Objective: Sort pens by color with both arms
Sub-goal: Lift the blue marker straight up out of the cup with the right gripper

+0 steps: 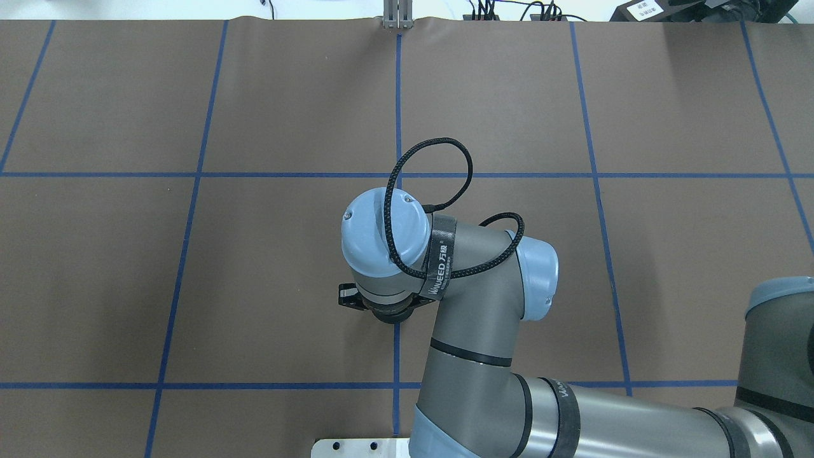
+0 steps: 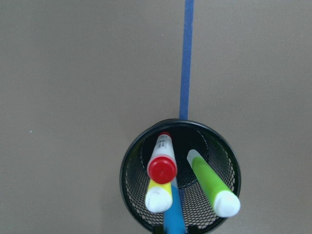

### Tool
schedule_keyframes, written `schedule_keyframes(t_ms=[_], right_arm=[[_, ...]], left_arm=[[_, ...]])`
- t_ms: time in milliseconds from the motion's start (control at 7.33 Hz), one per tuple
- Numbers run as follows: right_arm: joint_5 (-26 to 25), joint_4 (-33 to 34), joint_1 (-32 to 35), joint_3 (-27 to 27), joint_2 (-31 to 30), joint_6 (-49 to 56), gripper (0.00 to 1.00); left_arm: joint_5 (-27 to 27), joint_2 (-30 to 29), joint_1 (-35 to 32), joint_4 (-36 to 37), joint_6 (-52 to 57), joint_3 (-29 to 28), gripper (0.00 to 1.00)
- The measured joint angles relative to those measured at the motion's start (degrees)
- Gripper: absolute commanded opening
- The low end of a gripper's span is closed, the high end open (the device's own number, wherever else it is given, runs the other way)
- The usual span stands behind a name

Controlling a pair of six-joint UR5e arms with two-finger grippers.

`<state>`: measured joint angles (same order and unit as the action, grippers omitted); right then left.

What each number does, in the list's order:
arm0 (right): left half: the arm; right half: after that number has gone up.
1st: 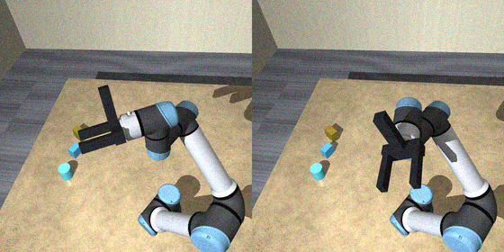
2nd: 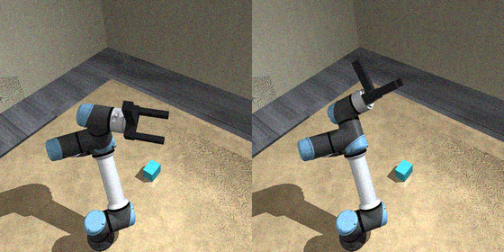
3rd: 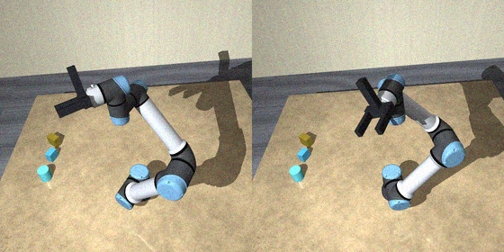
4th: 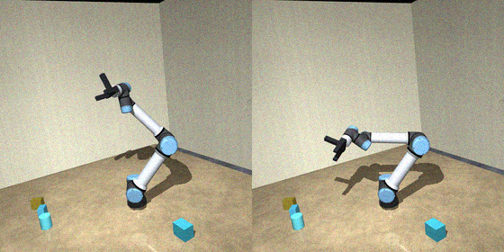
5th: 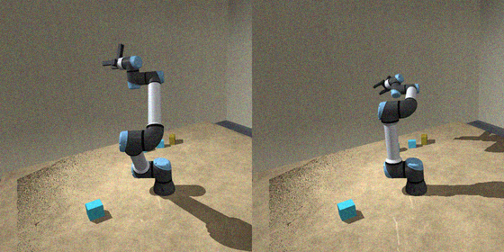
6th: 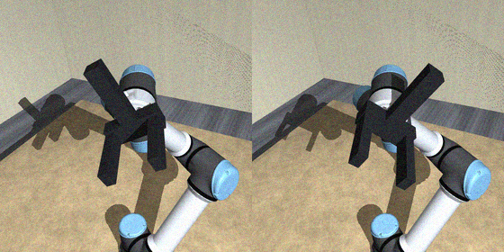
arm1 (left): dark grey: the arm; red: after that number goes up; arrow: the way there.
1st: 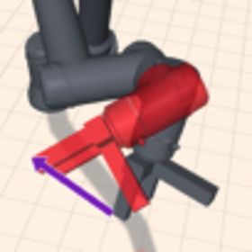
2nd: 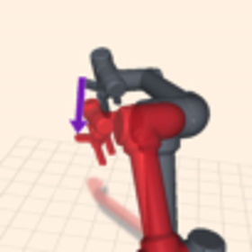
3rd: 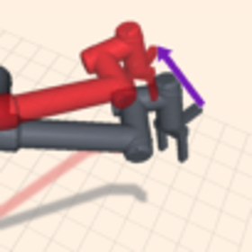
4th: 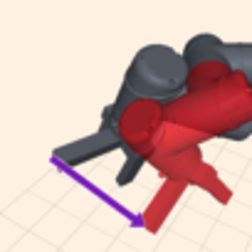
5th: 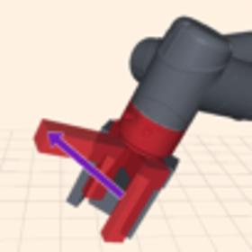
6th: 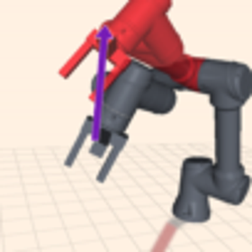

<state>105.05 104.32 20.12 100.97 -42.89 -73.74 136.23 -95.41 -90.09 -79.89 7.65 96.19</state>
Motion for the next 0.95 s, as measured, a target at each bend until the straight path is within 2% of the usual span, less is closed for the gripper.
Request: schedule_keyframes(t_ms=[545, 955], right_arm=[[-0.5, 0.4, 1.2, 3.9, 0.1, 0.0, 0.00], [-0.3, 5.1, 1.6, 8.7, 0.2, 0.0, 0.00]], left_arm=[[-0.1, -0.2, 0.0, 0.1, -0.1, 0.1, 1.00], [-0.1, -0.3, 0.0, 0.1, -0.1, 0.1, 1.00]])
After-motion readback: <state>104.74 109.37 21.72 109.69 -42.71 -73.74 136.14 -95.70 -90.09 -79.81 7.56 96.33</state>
